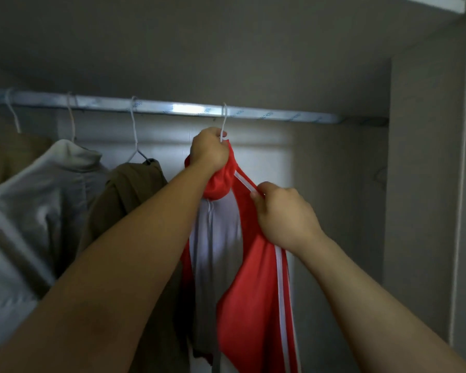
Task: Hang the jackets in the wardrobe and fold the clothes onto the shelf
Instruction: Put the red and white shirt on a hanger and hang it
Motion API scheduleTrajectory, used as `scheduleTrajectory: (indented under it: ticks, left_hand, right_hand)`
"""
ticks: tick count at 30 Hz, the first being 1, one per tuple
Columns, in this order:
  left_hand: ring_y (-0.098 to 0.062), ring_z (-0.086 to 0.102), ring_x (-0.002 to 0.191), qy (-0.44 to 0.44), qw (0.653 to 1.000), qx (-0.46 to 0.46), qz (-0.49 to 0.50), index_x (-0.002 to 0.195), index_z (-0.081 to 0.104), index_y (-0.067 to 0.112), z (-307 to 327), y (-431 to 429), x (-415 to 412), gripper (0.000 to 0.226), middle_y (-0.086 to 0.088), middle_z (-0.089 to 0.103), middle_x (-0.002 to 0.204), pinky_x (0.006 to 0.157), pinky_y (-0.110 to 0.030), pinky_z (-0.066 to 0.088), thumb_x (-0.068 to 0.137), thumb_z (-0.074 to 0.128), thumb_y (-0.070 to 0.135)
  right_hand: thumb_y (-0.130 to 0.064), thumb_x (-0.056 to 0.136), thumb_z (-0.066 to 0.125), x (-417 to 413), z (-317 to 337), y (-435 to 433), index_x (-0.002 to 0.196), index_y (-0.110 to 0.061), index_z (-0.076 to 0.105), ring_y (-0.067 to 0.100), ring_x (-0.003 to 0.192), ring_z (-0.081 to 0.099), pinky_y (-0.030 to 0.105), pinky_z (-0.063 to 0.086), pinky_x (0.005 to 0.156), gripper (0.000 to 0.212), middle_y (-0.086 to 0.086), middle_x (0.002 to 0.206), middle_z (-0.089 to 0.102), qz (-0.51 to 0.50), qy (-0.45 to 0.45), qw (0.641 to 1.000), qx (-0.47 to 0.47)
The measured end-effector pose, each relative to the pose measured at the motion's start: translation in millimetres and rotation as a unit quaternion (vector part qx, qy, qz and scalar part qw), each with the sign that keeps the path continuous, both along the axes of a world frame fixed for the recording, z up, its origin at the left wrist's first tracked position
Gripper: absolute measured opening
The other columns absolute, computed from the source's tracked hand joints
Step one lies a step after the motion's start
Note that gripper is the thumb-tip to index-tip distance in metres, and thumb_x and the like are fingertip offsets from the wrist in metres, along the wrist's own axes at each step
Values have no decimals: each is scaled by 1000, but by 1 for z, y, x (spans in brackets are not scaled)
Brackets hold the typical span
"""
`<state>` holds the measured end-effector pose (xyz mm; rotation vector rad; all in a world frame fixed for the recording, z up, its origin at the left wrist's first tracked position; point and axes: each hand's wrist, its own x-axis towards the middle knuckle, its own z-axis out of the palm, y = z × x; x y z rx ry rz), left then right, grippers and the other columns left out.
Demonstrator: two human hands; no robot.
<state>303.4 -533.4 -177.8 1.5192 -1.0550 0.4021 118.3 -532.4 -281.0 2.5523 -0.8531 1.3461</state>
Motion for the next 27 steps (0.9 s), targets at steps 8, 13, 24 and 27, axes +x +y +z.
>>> scheduleTrajectory:
  ticks: [8,13,24,27]
  left_hand:
    - [-33,56,118,-14,991,-12,129,126,58,23,-10,11,3,34,-7,61,127,103,-43,41,93,53,21]
    - [-31,52,119,-281,949,-13,141,119,54,21,-23,-1,-60,40,-8,58,122,103,-45,34,81,65,26]
    - [-24,65,100,-268,775,556,-131,101,62,21,10,29,-171,20,0,69,107,80,-32,45,96,48,35]
    - [-24,62,109,-312,764,551,-122,114,62,22,31,46,-169,24,-1,66,116,90,-34,43,98,50,35]
  right_hand:
    - [-53,102,29,25,-11,9,104,-23,55,41,85,64,41,47,68,40,13,90,68,29,-8,1000,5]
    - [-58,102,22,-12,12,-13,100,-24,60,28,78,65,34,44,63,51,0,80,70,-4,-99,983,155]
    - [-51,104,30,-142,138,52,83,-15,61,24,74,65,43,53,77,52,2,74,67,-51,-86,886,454]
    - [-46,105,32,-155,166,89,82,-13,63,22,71,65,42,53,77,50,2,71,66,-79,-83,869,481]
